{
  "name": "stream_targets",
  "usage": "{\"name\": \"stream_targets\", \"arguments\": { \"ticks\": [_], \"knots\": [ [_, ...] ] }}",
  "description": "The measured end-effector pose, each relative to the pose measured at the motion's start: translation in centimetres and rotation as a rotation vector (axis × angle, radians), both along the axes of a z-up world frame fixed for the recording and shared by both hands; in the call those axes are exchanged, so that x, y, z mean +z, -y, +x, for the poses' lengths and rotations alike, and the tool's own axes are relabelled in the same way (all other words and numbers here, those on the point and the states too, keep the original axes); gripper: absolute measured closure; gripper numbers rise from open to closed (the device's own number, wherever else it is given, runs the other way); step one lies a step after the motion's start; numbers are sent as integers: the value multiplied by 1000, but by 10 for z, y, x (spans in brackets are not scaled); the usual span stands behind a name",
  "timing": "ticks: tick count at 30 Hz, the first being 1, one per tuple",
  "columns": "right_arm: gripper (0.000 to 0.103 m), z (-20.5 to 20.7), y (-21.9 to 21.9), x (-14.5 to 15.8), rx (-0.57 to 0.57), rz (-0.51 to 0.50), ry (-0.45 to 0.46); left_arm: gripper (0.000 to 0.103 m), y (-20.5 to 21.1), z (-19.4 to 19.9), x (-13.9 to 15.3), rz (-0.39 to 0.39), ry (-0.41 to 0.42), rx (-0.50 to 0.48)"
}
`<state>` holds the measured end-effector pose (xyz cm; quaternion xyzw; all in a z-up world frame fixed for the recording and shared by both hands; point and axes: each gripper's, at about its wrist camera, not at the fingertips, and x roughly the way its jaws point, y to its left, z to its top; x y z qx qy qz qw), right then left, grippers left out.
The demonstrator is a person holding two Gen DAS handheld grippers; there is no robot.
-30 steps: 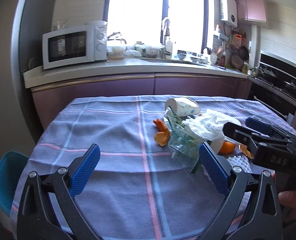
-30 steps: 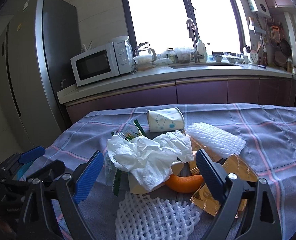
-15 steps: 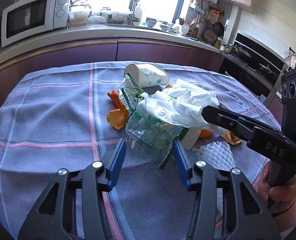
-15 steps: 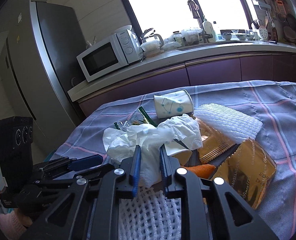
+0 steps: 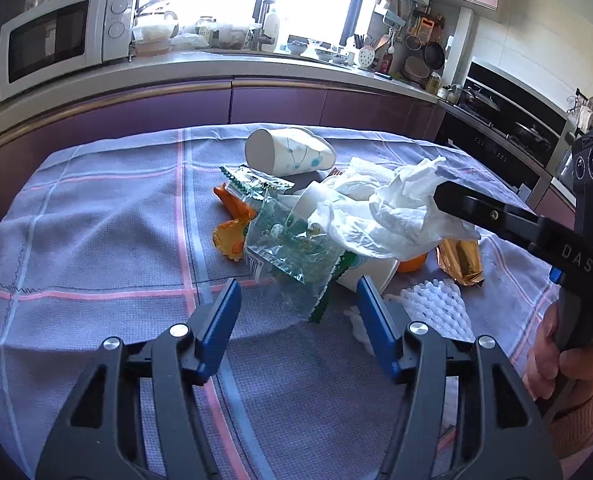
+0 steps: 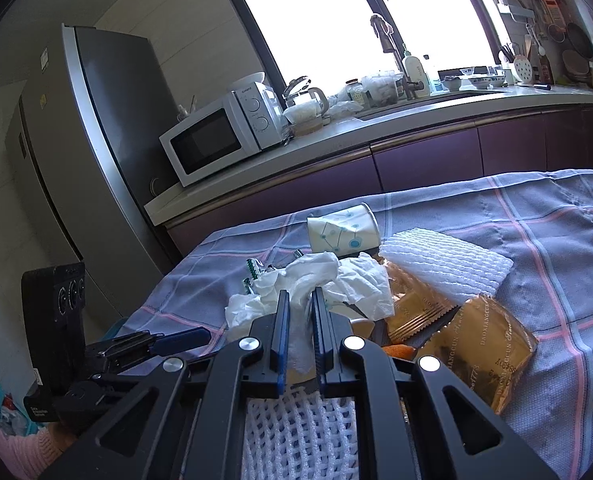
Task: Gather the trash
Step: 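Grasp the clear green-printed plastic bag with the left gripper while the right gripper grasps a white tissue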
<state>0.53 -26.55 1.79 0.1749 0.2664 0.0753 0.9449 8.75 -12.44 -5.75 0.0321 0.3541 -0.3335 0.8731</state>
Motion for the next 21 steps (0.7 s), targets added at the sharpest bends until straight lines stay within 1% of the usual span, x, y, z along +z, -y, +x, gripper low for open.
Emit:
{"name": "stream_targets", "arguments": {
  "ticks": [3, 5, 6, 7, 8, 9, 11, 12, 13, 16, 21],
  "knots": [
    [93, 2, 4, -1, -5, 17, -4, 38, 6, 3, 1, 19, -4, -14],
    [93, 3, 6, -1, -8, 17, -2, 39, 13, 12, -4, 50, -34, -16],
    [93, 4, 6, -1, -9, 22, -1, 42, 15, 17, -7, 67, -58, -18],
    [93, 4, 7, -1, -9, 25, 1, 48, 19, 21, -11, 78, -85, -23],
    [93, 4, 8, -1, -9, 25, 2, 52, 20, 25, -15, 82, -112, -25],
    [93, 5, 8, -1, -7, 27, 2, 60, 20, 29, -17, 80, -139, -28],
    [93, 6, 8, -2, -2, 33, 1, 66, 17, 32, -19, 64, -147, -24],
    [93, 6, 8, -2, 1, 33, 0, 73, 17, 32, -19, 60, -149, -26],
    [93, 5, 8, -2, 2, 33, 1, 77, 16, 32, -20, 55, -153, -27],
    [93, 6, 8, -2, 11, 51, 5, 83, 10, 29, -18, 39, -150, -24],
    [93, 4, 4, 7, 39, 70, 31, 83, -17, 15, -11, -10, -121, -13]
  ]
}}
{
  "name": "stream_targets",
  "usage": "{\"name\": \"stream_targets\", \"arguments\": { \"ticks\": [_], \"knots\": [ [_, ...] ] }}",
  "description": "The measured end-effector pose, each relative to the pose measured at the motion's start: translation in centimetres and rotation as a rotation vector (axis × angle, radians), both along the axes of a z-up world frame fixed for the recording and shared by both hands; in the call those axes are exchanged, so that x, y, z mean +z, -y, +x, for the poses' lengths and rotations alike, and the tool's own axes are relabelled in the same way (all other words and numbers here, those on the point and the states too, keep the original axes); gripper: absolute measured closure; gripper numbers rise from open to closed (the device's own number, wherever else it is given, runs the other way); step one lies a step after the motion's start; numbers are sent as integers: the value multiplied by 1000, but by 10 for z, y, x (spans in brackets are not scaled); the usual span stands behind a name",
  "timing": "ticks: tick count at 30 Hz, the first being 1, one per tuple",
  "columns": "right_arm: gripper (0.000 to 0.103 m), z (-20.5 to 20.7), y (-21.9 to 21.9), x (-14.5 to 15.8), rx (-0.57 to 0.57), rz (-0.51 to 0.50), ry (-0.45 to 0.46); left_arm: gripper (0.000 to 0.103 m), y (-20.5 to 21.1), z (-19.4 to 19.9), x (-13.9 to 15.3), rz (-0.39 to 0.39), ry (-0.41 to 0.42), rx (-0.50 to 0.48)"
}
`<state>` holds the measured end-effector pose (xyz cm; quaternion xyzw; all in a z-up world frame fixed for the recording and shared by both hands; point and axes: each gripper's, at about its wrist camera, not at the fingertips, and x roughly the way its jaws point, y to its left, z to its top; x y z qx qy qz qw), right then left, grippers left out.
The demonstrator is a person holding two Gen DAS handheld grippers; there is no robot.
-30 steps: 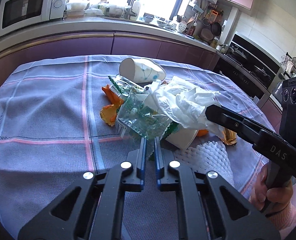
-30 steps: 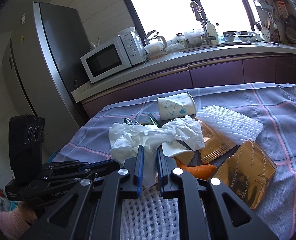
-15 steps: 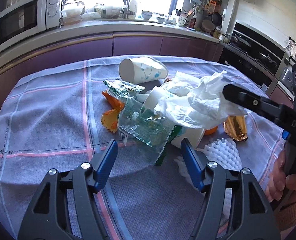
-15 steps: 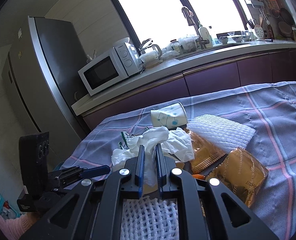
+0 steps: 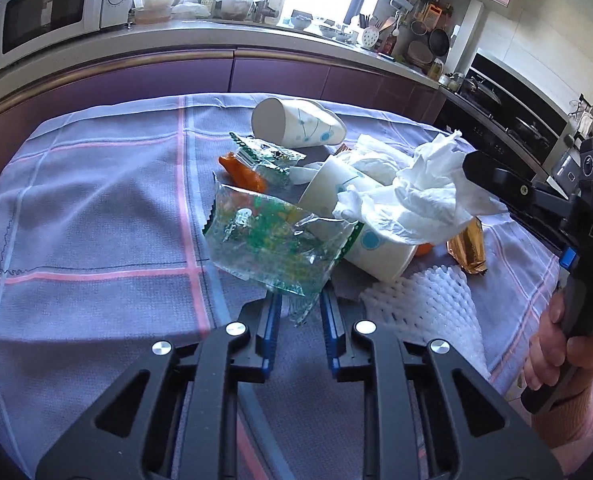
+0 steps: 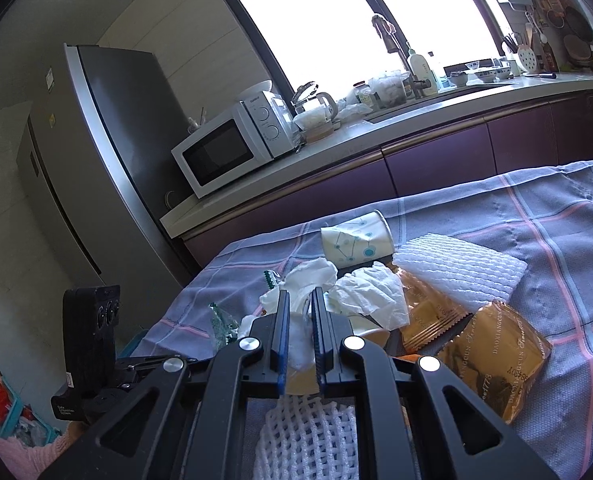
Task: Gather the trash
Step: 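Grasp the clear green-printed plastic bag with the left gripper while the right gripper grasps a white tissue, then carry the plastic bag and tissue in both grippers over the teal bin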
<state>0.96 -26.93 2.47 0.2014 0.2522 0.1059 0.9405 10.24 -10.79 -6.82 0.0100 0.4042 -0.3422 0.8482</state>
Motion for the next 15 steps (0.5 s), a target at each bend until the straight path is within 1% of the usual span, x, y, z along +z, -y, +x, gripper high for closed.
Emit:
{"name": "stream_targets", "arguments": {
  "ticks": [4, 7, 8, 9, 10, 11, 12, 15],
  "knots": [
    [95, 0, -11, 10, 43, 18, 28, 83, -30, -10, 8, -23, 15, 31],
    [95, 2, -26, 16, 57, -28, 35, 83, -54, -17, 15, -37, 29, 70],
    [93, 3, -29, 16, 52, -44, 27, 83, -61, -20, 16, -34, 35, 84],
    [90, 4, -31, 15, 53, -49, 11, 83, -67, -23, 18, -32, 42, 92],
    [83, 6, -33, 12, 63, -51, -16, 83, -73, -26, 18, -31, 47, 98],
    [65, 6, -35, 8, 63, -63, -43, 83, -79, -28, 18, -28, 52, 104],
    [54, 5, -38, 4, 68, -81, -64, 83, -84, -30, 18, -24, 56, 113],
    [52, 1, -49, -10, 117, -106, -127, 83, -98, -33, 16, -19, 55, 134]
  ]
}}
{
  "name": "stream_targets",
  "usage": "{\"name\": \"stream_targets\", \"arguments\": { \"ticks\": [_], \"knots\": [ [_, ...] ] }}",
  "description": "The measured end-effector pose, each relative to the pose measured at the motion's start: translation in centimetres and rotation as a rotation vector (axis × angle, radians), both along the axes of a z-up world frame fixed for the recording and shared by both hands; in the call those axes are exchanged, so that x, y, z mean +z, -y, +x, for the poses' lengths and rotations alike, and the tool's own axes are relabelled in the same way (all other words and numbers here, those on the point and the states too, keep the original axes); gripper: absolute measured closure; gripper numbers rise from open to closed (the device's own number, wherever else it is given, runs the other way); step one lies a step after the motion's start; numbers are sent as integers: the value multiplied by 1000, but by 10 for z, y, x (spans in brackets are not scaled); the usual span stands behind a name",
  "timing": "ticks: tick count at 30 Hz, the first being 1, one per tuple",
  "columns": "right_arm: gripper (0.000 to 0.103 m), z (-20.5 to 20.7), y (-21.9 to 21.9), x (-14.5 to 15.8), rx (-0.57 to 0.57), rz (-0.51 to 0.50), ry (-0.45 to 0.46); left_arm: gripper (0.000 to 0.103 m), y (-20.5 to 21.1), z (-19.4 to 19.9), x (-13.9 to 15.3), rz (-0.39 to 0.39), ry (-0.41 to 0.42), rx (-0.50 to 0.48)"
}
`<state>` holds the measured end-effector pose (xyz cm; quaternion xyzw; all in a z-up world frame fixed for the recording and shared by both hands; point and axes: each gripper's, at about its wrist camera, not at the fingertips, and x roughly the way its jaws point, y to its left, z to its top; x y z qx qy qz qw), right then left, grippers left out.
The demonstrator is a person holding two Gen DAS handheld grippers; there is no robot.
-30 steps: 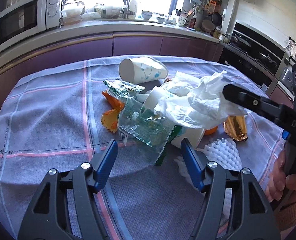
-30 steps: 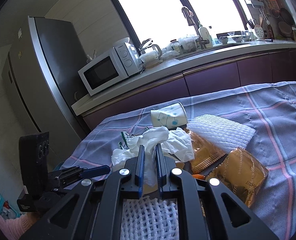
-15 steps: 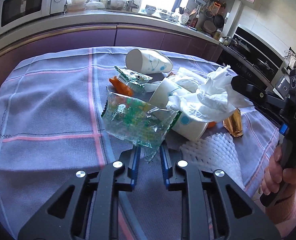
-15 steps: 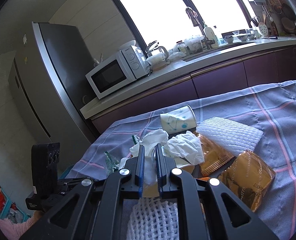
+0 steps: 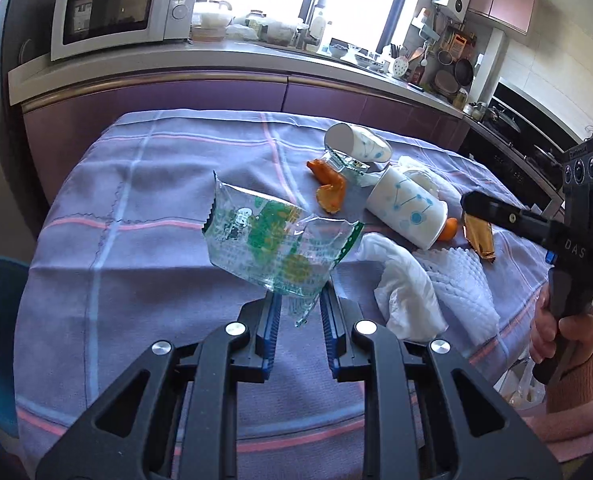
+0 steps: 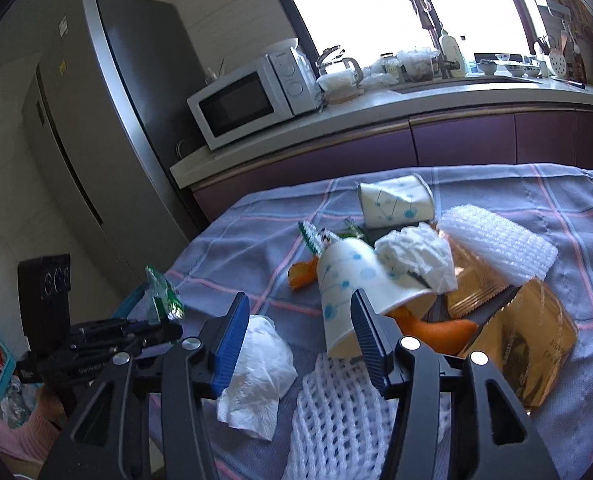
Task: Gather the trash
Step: 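Carry the plastic bag and tissue in both grippers over the teal bin, then open both grippers to drop the bag and tissue into the teal bin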
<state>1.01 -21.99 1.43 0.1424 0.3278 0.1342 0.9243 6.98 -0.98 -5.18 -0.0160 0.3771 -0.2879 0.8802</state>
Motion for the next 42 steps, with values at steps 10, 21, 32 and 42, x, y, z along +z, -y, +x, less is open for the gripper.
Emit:
{"name": "stream_targets", "arguments": {
  "ticks": [10, 21, 32, 42],
  "knots": [
    [69, 7, -58, -43, 146, -135, -165, 83, -43, -6, -5, 16, 7, 85],
    [89, 22, -100, -17, 231, -105, -76, 83, -113, -17, 2, 55, 44, 230],
    [89, 71, -219, -3, 533, -61, -37, 82, -216, -13, -5, 93, 19, 450],
    [88, 121, -311, -21, 673, -36, -127, 81, -275, 10, -41, 118, -79, 564]
  ]
}}
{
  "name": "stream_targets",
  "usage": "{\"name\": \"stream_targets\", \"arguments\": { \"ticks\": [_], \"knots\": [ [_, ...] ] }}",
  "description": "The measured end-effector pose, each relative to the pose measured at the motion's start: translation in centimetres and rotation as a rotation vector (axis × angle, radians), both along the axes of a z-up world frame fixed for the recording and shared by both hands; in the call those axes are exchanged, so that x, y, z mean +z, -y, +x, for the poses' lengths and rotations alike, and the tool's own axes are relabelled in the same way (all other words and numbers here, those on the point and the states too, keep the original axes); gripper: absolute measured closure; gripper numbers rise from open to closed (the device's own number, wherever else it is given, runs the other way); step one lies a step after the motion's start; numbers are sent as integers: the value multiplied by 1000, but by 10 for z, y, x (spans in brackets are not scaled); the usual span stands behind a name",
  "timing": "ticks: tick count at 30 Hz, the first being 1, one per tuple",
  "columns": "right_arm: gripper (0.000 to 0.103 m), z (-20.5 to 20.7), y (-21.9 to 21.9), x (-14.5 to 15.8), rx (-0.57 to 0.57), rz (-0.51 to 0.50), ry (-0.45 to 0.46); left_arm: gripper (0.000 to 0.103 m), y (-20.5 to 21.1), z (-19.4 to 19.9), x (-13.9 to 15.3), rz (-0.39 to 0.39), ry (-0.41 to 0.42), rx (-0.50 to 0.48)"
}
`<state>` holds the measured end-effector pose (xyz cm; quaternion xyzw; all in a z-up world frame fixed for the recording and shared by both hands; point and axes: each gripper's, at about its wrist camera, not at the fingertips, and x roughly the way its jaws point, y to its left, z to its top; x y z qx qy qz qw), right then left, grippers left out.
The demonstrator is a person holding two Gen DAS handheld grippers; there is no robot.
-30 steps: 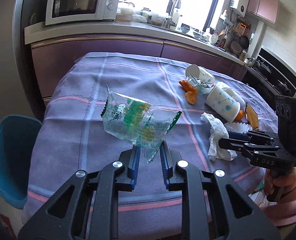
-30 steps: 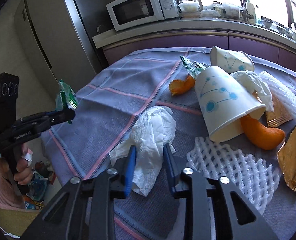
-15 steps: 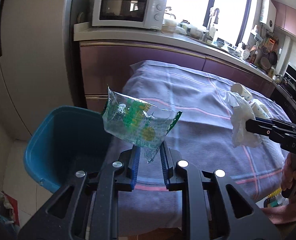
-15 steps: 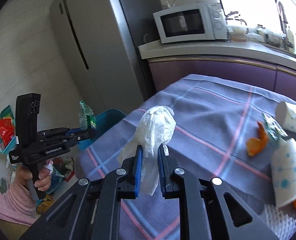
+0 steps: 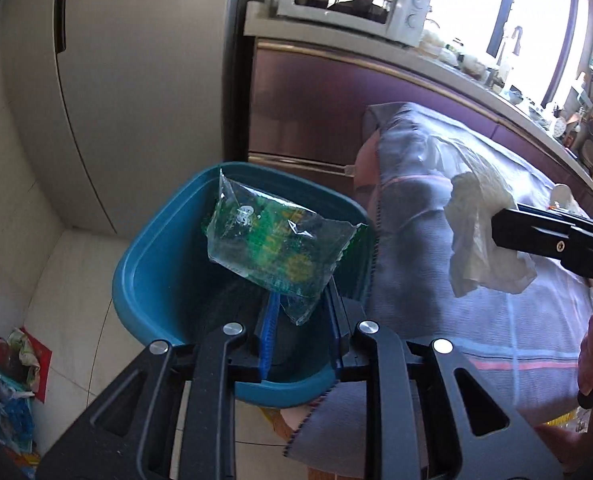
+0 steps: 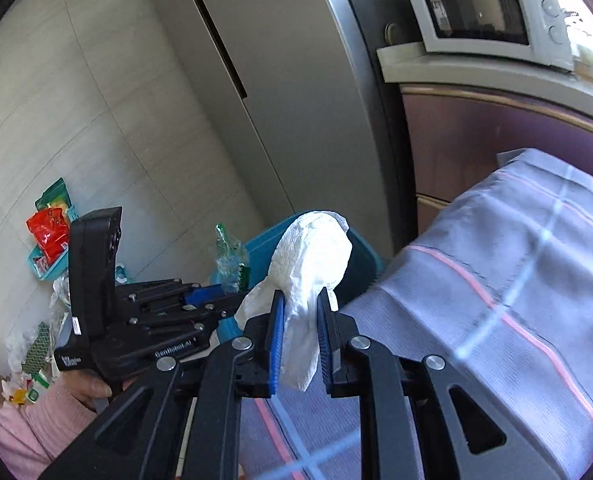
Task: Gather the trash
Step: 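Open both grippers to drop the bag and tissue into the teal bin, then grasp the white foam fruit net with the left gripper while the right gripper grasps the white paper cup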
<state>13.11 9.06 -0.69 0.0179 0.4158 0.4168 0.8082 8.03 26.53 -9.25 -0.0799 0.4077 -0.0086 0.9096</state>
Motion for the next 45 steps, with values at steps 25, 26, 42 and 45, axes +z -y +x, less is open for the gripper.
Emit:
{"name": "stream_targets", "arguments": {
  "ticks": [25, 26, 42, 45],
  "knots": [
    [74, 29, -52, -32, -36, -44, -168, 66, -28, 30, -35, -46, -85, 146],
    [73, 28, -46, -31, -36, -34, -169, 66, -29, 28, -32, -45, -76, 152],
    [64, -69, 141, 51, -269, 70, 119, 41, 127, -21, 42, -136, 187, -343],
    [64, -91, 184, 54, -375, 64, 146, 39, 176, -24, 40, -165, 167, -482]
  ]
}}
